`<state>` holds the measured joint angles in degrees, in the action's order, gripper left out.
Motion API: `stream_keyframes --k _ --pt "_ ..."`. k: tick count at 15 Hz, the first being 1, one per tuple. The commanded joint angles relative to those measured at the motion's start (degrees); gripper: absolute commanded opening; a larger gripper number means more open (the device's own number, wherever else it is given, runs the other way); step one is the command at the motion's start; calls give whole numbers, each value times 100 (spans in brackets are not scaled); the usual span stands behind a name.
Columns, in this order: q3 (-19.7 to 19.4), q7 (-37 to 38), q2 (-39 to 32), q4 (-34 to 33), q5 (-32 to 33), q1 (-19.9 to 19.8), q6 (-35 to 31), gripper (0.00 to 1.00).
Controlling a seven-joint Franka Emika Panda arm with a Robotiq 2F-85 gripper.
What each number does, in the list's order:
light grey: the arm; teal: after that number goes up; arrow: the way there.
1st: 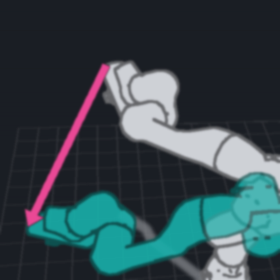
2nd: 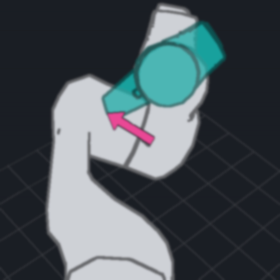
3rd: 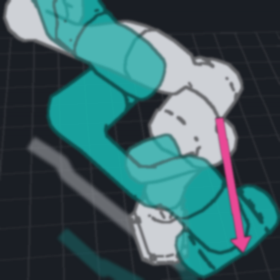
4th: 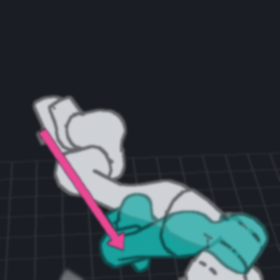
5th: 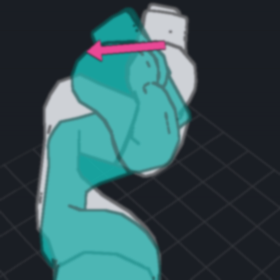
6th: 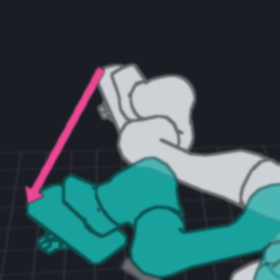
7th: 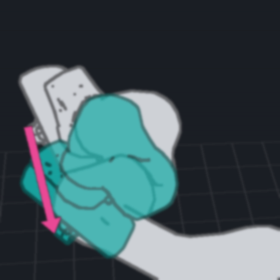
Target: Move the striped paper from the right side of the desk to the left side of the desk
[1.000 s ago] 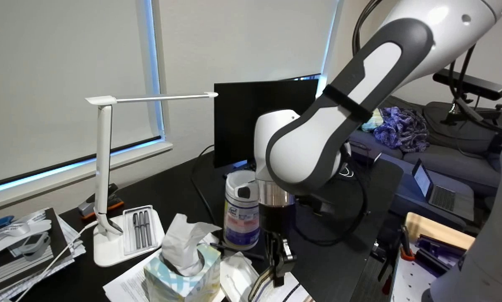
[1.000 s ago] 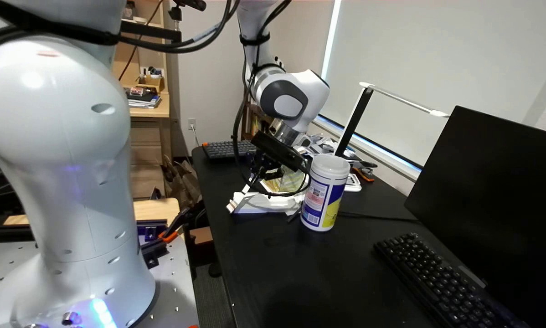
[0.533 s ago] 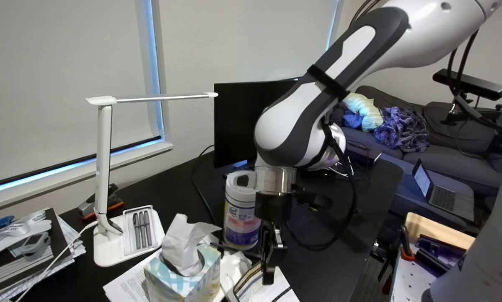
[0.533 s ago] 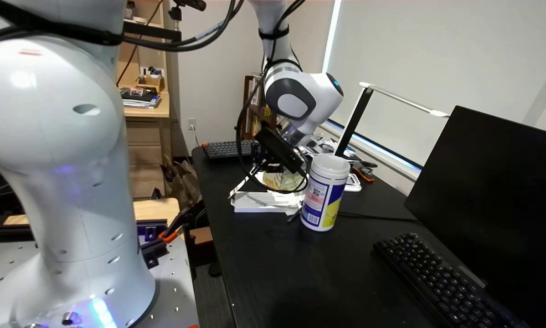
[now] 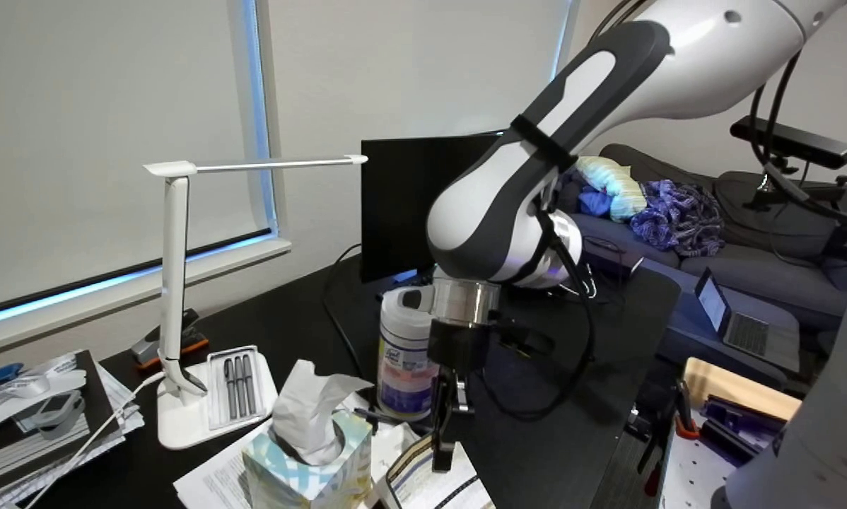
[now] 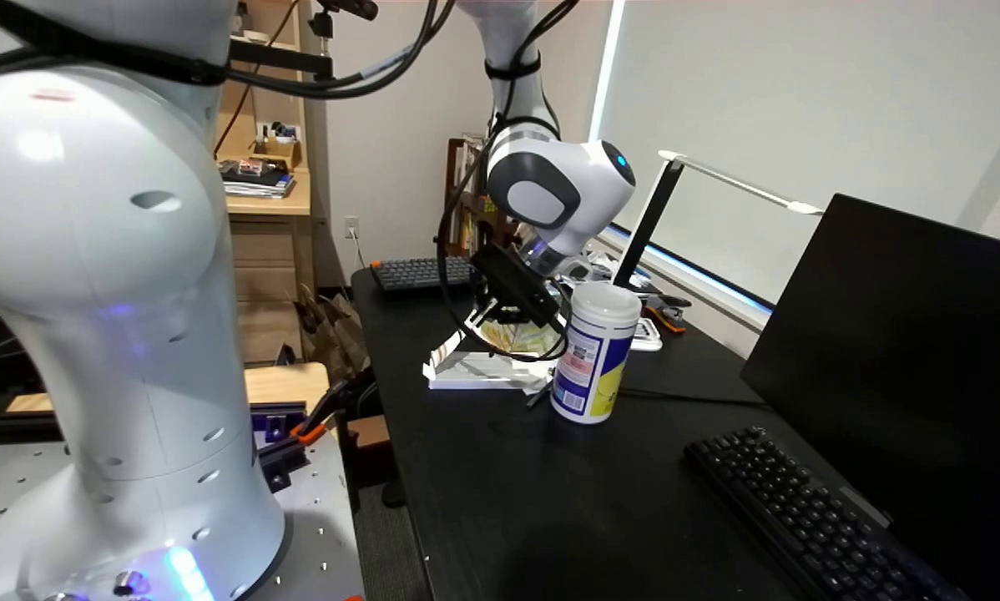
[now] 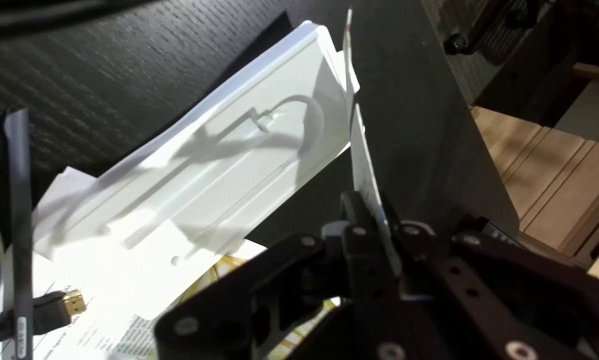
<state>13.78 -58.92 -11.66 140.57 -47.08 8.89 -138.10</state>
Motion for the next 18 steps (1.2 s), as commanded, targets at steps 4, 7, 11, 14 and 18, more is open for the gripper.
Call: stream_keyframes --k 4,7,11,14,18 --pt "107 -94 32 216 83 91 -940 59" --pt "106 239 101 385 294 182 -1538 78" --pt "125 552 317 759 710 220 -2458 99" --pt "131 982 411 1079 1354 187 -3142 100" --pt "-288 1298 424 1411 1894 615 -3759 100"
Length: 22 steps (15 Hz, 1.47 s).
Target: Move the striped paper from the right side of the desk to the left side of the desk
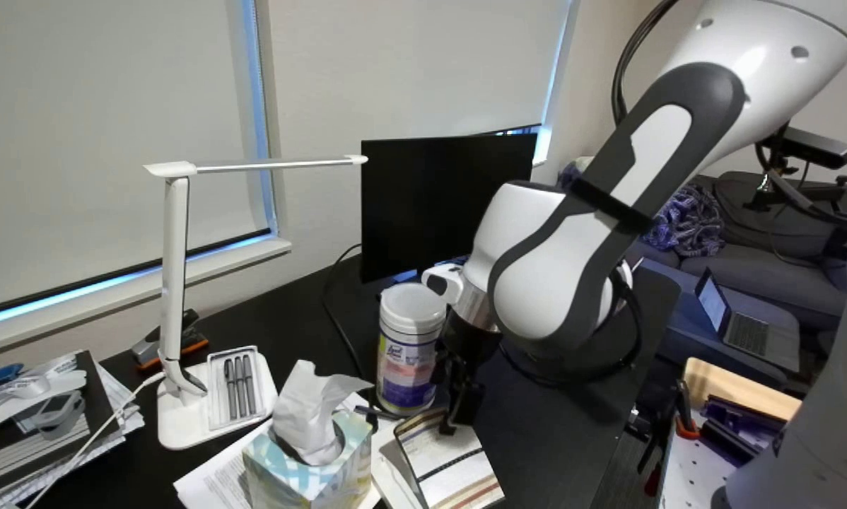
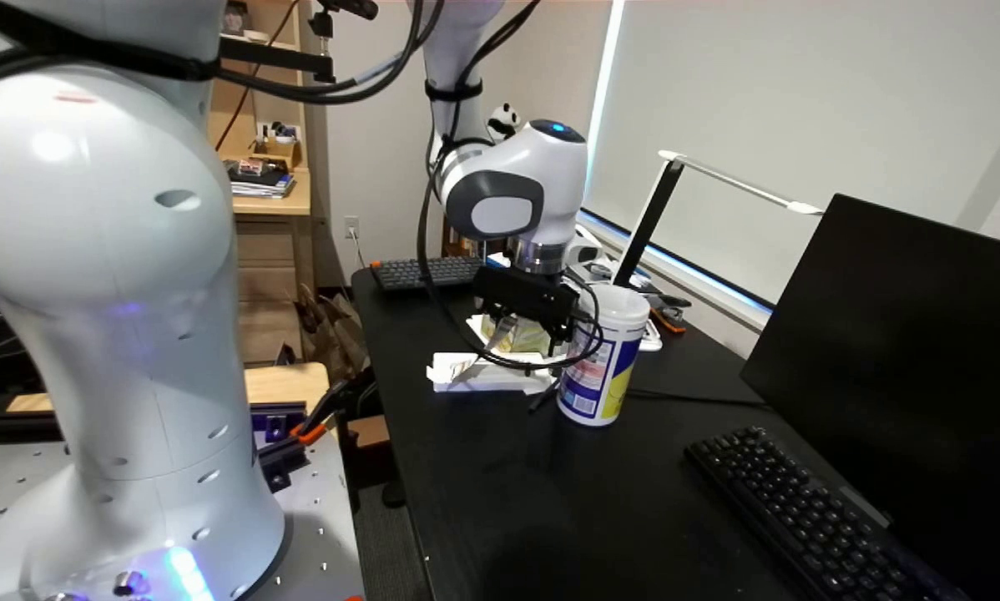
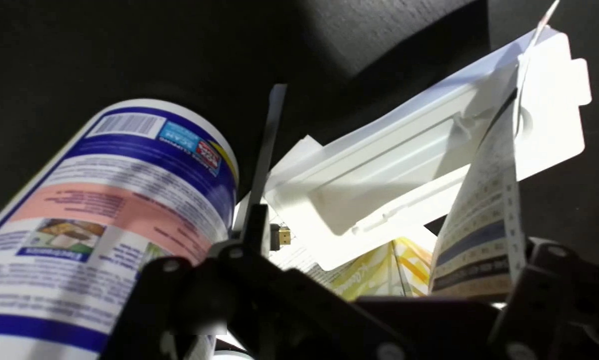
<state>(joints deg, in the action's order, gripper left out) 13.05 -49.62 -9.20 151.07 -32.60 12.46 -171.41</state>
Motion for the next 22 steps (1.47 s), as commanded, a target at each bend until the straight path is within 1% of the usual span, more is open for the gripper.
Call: stream_keyframes --k 1,3,5,6,7,8,9,10,11,12,13,14,15,16,17,18,20,22 --pt "-328 475 169 435 630 369 -559 100" --pt "-530 565 143 528 890 569 -768 100" --pt "-777 553 84 625 1172 837 -1128 100" --pt "-744 1021 -10 759 2024 625 -1497 100" --pt "-1541 654 -96 773 1837 1432 -1670 100" --pt "-2004 585 -274 813 2029 1745 -2022 100" --pt "-2430 211 -546 770 1782 2127 -2321 100" --pt "-2907 -112 -888 652 1429 2679 -2666 100" --pt "-3177 -264 -1128 572 1160 3094 -2904 100" --pt "-3357 -374 -1325 539 933 3422 -3095 100" --pt "-3639 -539 -1469 428 663 3846 -3135 100" --pt "-3973 -815 -1445 212 277 4330 -2773 100" --pt "-4225 -720 -1605 183 158 4760 -2765 100" --pt "-4415 -707 -1736 112 50 5091 -2709 100" --pt "-4342 -607 -1763 185 47 5143 -2672 100" --pt "-4388 -585 -1753 224 10 5304 -2639 100" --pt "-4705 -722 -1595 304 -148 5787 -2145 100" --pt "-5198 -756 -1422 373 -171 6296 -1478 100"
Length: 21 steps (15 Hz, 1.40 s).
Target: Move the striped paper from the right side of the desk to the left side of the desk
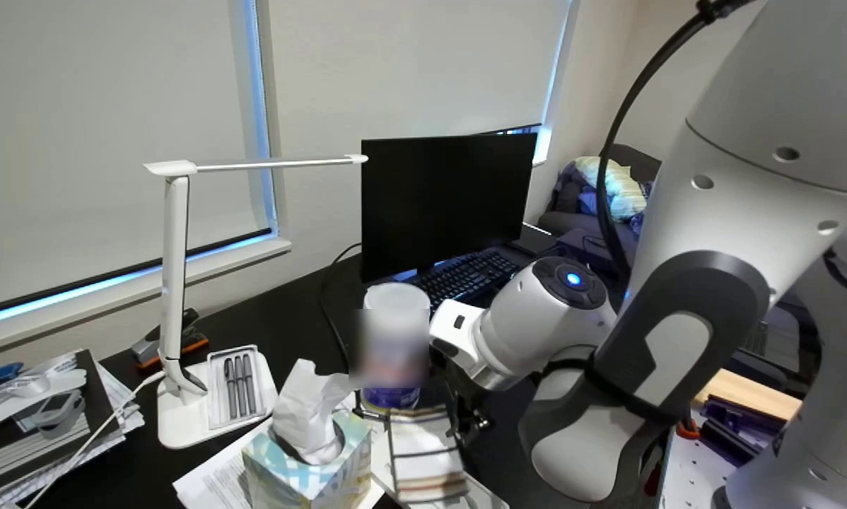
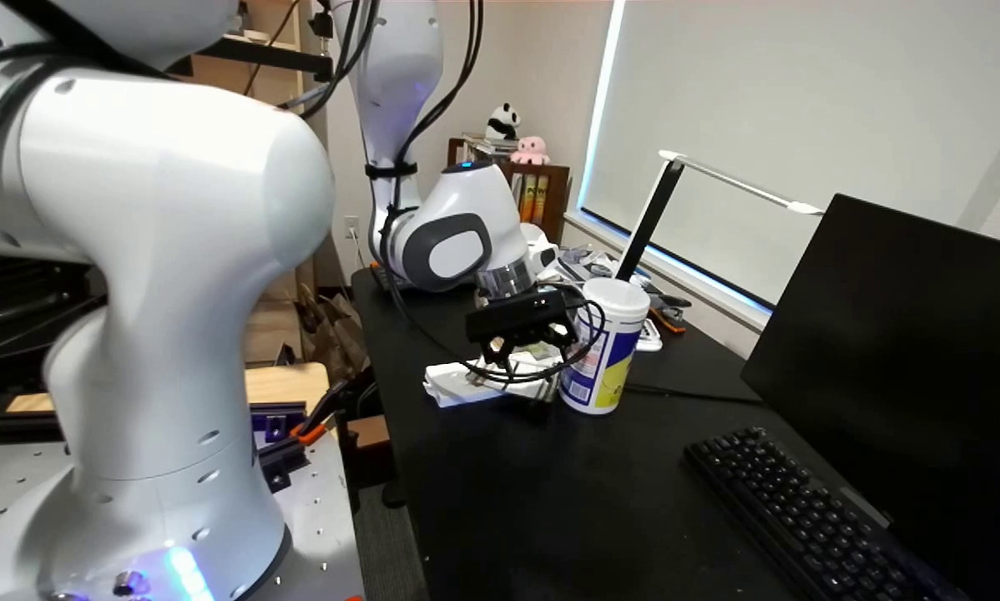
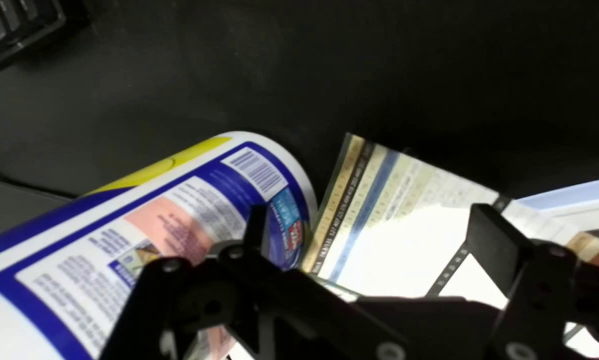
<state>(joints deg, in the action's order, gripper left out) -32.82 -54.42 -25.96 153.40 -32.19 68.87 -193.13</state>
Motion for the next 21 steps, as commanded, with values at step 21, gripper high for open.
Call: stream_keyframes --k 21 --pt "-7908 -841 759 314 882 7398 3491 100"
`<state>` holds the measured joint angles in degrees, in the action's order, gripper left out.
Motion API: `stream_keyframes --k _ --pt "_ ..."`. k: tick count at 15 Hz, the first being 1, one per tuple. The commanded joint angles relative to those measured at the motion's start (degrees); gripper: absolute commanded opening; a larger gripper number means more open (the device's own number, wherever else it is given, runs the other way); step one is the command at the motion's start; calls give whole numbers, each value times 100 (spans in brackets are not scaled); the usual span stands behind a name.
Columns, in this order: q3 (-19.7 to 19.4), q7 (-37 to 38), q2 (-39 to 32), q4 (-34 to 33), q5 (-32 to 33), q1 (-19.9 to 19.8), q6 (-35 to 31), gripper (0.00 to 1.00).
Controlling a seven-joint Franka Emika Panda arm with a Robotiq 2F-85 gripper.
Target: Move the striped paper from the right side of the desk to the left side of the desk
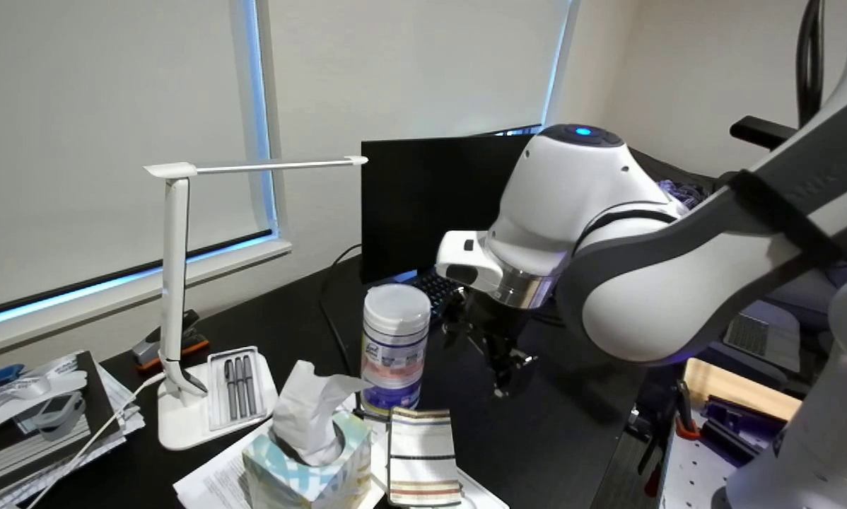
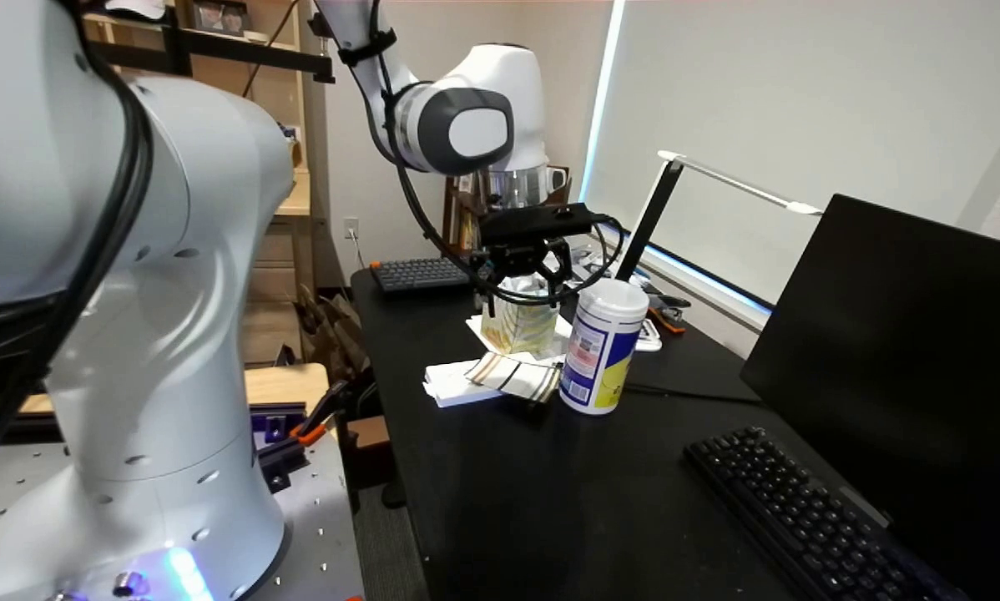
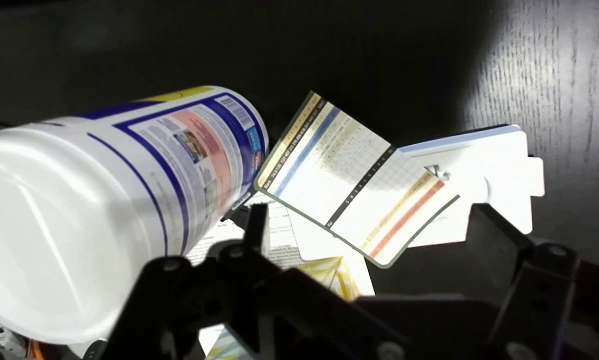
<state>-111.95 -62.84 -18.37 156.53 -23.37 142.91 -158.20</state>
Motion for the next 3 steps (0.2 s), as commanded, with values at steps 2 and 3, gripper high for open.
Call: stream_keyframes --k 2,3 --pt "-50 -8 0 -7 -1 65 19 100" --pt "-52 -12 0 -6 -1 65 19 100"
